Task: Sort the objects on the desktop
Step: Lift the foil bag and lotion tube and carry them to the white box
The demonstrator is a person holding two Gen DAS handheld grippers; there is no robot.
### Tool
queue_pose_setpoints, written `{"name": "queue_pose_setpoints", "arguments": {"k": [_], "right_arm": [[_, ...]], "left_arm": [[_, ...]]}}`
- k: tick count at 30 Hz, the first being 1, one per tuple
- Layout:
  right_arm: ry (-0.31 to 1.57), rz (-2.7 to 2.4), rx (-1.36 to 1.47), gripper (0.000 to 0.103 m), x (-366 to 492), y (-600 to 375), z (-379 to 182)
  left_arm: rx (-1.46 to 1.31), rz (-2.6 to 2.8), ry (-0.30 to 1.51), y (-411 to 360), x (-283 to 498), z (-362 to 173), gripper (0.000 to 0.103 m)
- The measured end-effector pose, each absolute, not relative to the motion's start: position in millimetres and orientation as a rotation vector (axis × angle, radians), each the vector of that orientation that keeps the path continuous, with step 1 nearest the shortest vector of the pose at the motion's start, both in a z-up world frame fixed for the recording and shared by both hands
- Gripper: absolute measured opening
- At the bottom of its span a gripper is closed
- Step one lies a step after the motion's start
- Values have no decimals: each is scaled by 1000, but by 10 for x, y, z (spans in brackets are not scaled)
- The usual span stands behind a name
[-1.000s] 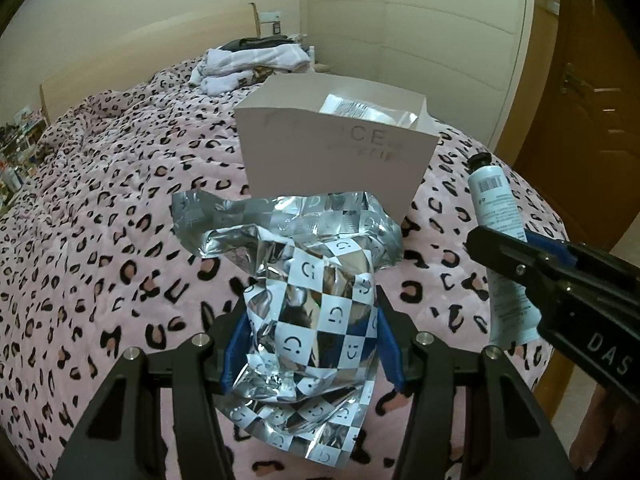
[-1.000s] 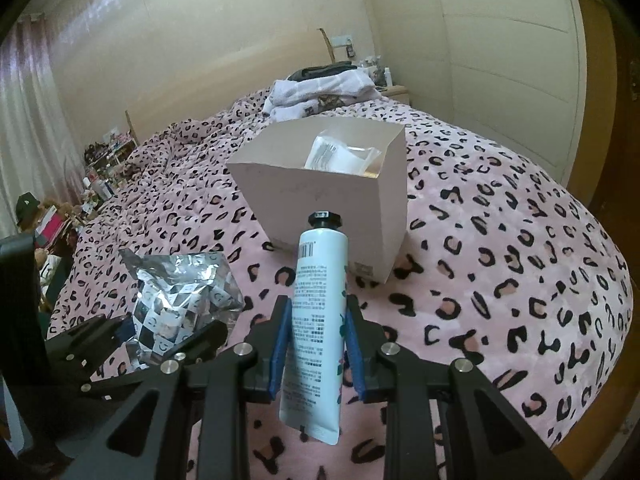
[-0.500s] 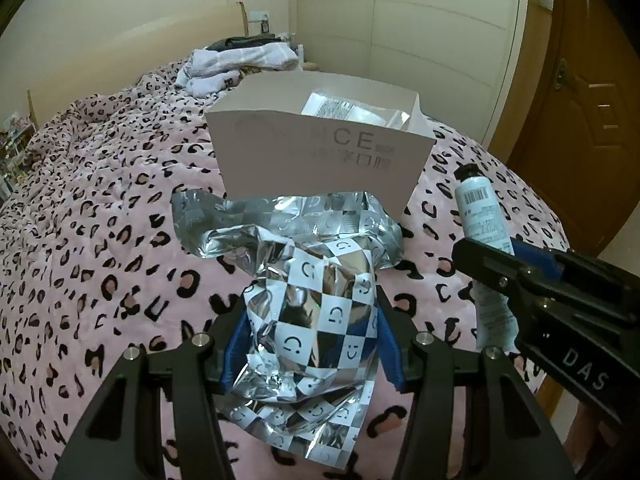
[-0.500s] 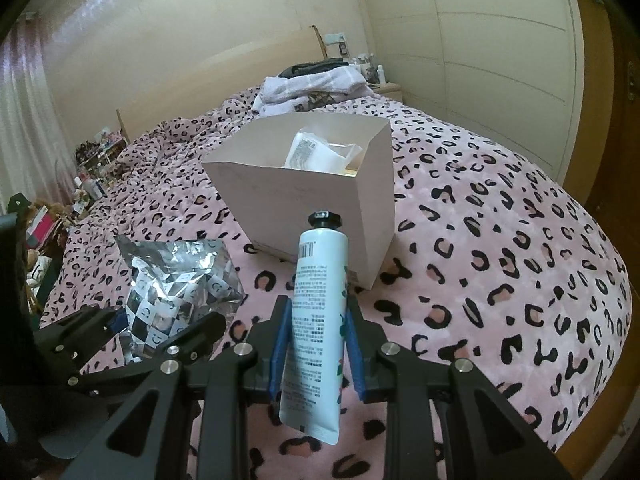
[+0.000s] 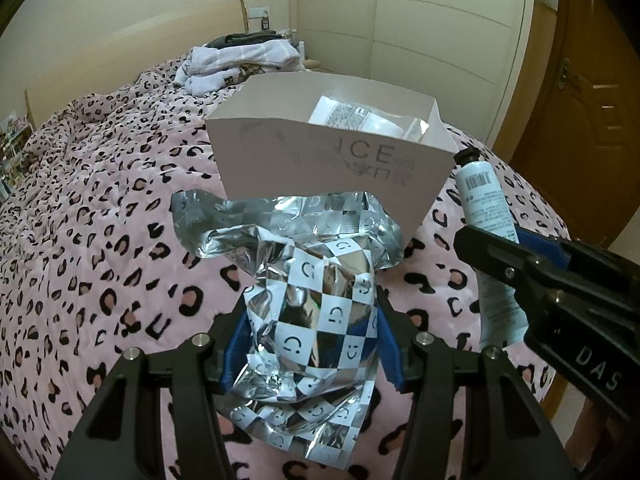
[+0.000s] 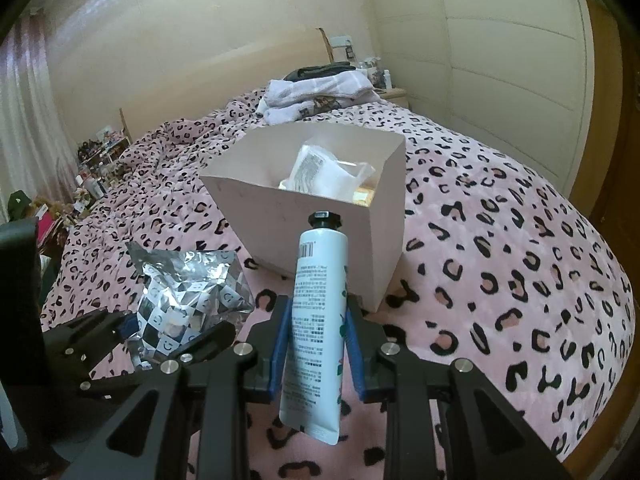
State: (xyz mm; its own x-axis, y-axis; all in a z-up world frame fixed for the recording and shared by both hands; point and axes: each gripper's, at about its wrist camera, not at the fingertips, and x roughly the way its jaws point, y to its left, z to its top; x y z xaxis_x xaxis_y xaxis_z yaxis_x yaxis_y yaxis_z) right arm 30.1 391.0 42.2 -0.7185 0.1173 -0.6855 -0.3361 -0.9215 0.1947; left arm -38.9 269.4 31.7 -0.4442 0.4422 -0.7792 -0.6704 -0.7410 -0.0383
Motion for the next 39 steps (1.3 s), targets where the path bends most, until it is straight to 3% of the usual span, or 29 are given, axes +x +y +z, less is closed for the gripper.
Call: {"name": "queue_pose_setpoints", "arguments": {"k": [39], "right_arm": [[466,2752,-990,26,-469,4292,884]], "left_arm": [[-1117,2091,282,3058,-1385,996,55]]}}
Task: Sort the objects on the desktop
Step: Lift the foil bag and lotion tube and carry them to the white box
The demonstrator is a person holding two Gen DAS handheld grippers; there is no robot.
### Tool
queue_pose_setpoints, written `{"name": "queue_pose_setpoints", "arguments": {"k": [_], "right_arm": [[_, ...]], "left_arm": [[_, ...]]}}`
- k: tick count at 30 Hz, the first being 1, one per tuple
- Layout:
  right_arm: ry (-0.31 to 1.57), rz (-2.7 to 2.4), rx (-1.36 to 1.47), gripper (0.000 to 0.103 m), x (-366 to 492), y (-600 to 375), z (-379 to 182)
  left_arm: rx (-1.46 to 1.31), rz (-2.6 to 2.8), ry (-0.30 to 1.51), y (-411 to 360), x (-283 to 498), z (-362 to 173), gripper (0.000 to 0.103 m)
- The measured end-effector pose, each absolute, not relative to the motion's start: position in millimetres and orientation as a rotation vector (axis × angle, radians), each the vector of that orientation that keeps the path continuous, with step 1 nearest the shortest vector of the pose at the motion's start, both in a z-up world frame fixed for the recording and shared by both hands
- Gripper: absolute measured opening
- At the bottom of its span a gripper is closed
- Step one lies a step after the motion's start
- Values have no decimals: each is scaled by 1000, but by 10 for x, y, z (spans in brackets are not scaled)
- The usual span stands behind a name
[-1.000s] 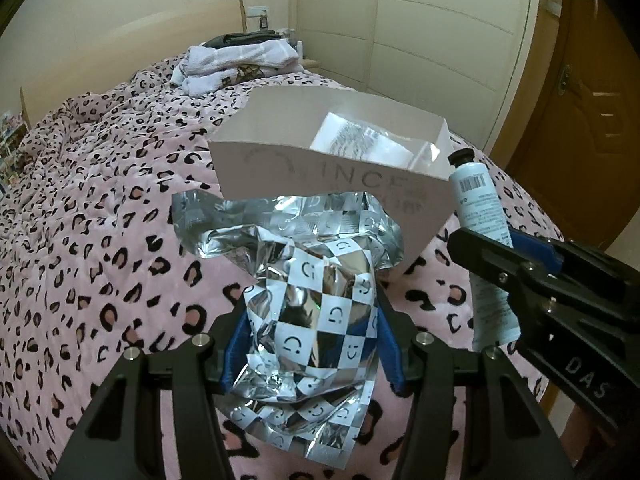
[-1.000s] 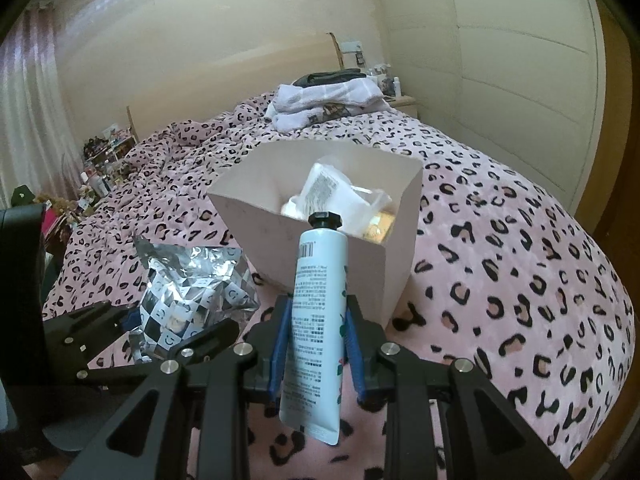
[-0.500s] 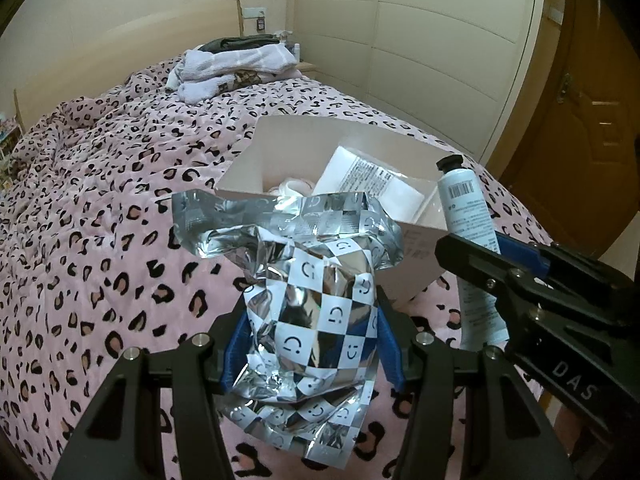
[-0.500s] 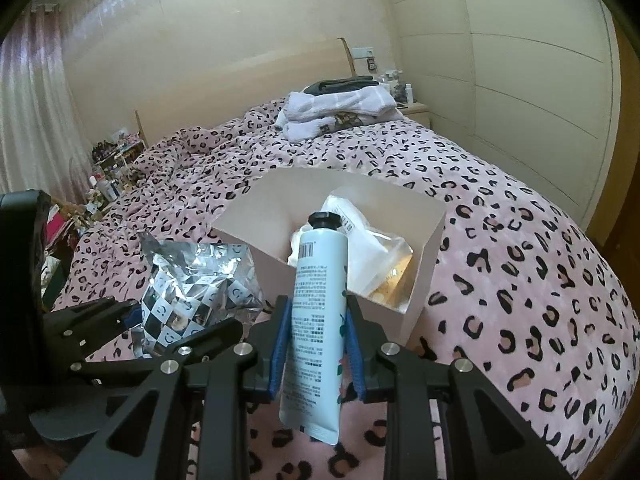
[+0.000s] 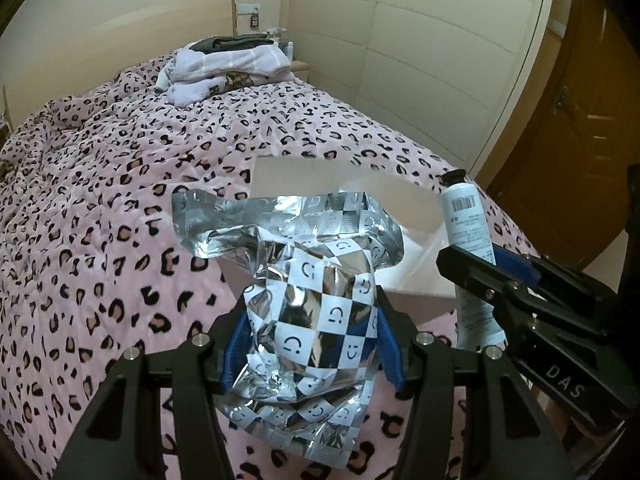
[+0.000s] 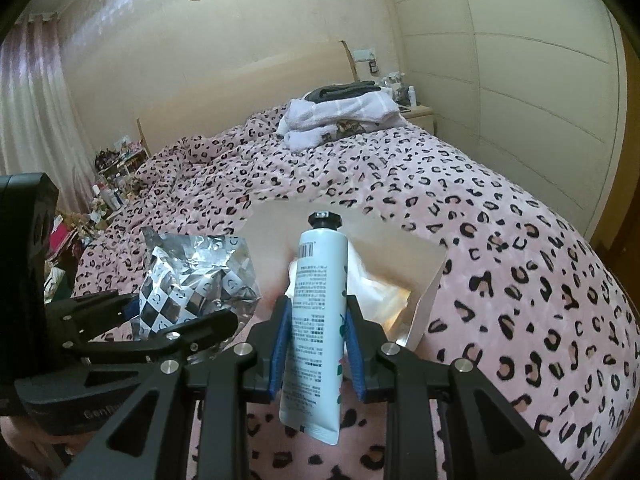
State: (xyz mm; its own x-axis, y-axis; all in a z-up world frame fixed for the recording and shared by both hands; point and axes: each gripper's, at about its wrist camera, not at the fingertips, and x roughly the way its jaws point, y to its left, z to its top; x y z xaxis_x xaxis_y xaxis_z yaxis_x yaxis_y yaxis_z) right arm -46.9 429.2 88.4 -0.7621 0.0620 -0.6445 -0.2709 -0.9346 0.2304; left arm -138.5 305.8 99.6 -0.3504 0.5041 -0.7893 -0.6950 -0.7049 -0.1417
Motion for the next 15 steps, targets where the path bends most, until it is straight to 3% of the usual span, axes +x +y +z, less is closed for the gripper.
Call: {"name": "queue_pose_setpoints", "arguments": {"k": [15], "right_arm": [[474,2717,-973,26,-777,4581,1015]], "left_arm": [[-1127,2102,270,3367,-1756,1198,55]]}}
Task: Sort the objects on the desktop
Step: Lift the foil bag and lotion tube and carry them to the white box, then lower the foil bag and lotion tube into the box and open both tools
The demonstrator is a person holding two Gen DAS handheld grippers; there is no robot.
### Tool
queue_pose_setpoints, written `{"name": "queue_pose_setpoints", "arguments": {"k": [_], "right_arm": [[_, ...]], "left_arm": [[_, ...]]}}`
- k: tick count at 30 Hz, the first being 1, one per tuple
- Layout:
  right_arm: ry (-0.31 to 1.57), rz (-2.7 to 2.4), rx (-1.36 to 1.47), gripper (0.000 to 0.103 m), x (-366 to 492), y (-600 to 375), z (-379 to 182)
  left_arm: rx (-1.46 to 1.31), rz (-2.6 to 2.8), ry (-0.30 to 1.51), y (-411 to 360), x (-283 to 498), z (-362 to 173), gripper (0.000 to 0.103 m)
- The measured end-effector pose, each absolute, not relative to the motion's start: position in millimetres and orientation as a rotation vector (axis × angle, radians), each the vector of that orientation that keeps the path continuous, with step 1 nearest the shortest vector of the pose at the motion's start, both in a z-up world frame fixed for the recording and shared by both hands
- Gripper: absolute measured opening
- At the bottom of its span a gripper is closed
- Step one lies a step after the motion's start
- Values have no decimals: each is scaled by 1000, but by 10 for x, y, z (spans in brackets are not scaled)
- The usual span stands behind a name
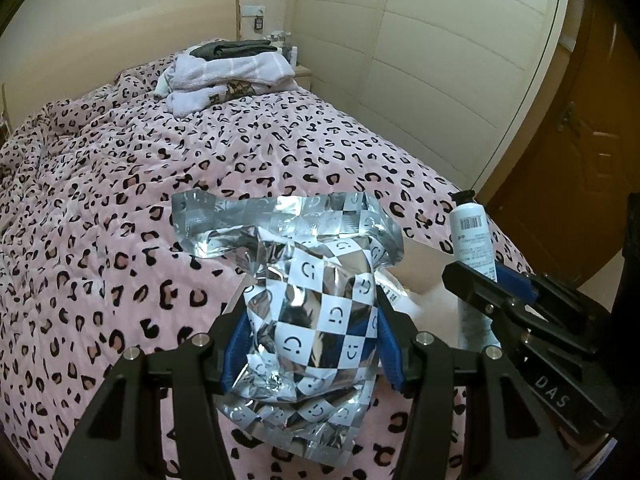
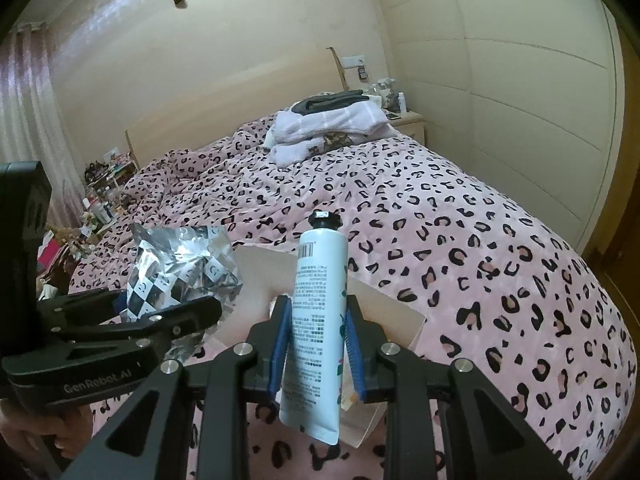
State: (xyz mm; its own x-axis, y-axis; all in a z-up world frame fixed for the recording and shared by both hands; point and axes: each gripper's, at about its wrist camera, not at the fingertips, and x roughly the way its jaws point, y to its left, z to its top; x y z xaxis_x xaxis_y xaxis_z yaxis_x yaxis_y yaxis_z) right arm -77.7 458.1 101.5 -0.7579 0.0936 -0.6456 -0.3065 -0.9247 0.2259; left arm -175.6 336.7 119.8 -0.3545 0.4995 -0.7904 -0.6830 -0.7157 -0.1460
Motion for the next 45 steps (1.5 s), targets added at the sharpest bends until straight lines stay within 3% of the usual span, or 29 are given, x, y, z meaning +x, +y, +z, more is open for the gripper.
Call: {"name": "queue_pose_setpoints", "arguments": {"k": [22,45], "right_arm": [[402,2691,-1044,26,-1145,4617,878],[324,2674,-1189,27,-1221,4505,408]], "left_arm": [[-1161,2066,174,3609,-2097,1018,55],[-1146,2045,247,3648,-1988,538,57]]}}
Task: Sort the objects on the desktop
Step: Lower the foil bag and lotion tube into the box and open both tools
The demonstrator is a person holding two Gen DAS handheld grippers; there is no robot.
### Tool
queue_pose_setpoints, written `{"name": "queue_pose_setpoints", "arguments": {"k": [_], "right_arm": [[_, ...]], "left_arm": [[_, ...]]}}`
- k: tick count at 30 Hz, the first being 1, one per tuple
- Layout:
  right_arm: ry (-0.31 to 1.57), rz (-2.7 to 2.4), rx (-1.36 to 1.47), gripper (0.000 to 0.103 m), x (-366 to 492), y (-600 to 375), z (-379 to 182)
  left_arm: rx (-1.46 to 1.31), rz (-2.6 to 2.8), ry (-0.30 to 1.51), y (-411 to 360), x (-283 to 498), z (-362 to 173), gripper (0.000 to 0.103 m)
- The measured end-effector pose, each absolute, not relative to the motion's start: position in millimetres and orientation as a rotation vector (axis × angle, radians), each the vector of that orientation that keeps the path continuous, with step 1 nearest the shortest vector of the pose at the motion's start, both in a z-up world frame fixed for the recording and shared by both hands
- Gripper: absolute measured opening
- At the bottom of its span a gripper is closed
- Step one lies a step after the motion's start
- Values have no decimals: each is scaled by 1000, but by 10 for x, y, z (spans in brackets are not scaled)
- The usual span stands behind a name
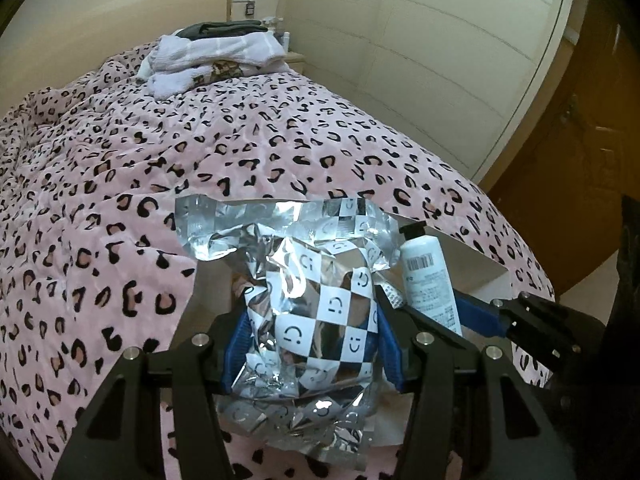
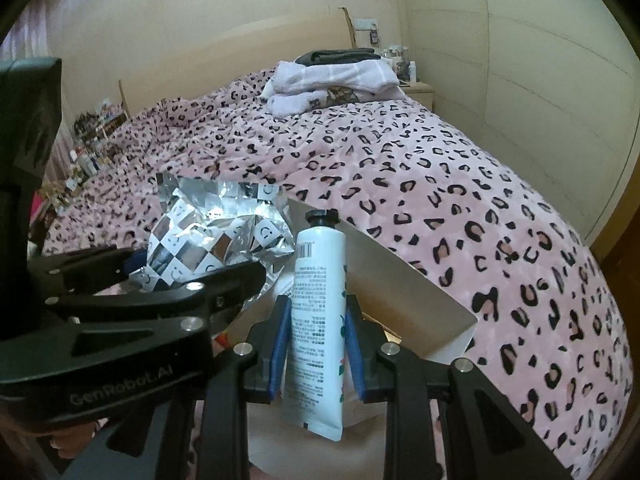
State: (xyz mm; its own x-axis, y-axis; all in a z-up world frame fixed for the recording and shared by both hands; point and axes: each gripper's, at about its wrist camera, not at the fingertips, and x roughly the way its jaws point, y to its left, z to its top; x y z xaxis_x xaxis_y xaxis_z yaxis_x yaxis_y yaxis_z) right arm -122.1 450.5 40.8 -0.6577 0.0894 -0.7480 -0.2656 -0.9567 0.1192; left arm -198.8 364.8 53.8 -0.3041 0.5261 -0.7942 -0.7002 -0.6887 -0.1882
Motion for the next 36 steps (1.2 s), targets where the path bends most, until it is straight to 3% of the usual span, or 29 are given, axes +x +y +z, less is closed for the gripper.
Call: {"name": "queue_pose_setpoints", "arguments": {"k": [6,10,12,17,21,36], "right_arm": [[305,2689,-1189,28,-1169,4516,445],[346,2695,-1166,30,-1108,4582,562],[377,2699,-1154,30,-1074,4620,636],[422,2700,-1125,30,-970,4661,815],[417,2680,-1134,31,-853,4635,884],[427,2491,-1295,34,-305,4515,613]], "left_arm": [[-1120,2070,203,3554,-2000,614,71],[-1089,2102,181,3451,-2028,801,71],[-1064,2123,184,3405,-2014,914,77],[-1022,2190,223,3300,-1941,1102,81],[-1012,2248,283,3207,-1777,1153,92],[-1168,2342,470,2961,-1192,702,98]]}}
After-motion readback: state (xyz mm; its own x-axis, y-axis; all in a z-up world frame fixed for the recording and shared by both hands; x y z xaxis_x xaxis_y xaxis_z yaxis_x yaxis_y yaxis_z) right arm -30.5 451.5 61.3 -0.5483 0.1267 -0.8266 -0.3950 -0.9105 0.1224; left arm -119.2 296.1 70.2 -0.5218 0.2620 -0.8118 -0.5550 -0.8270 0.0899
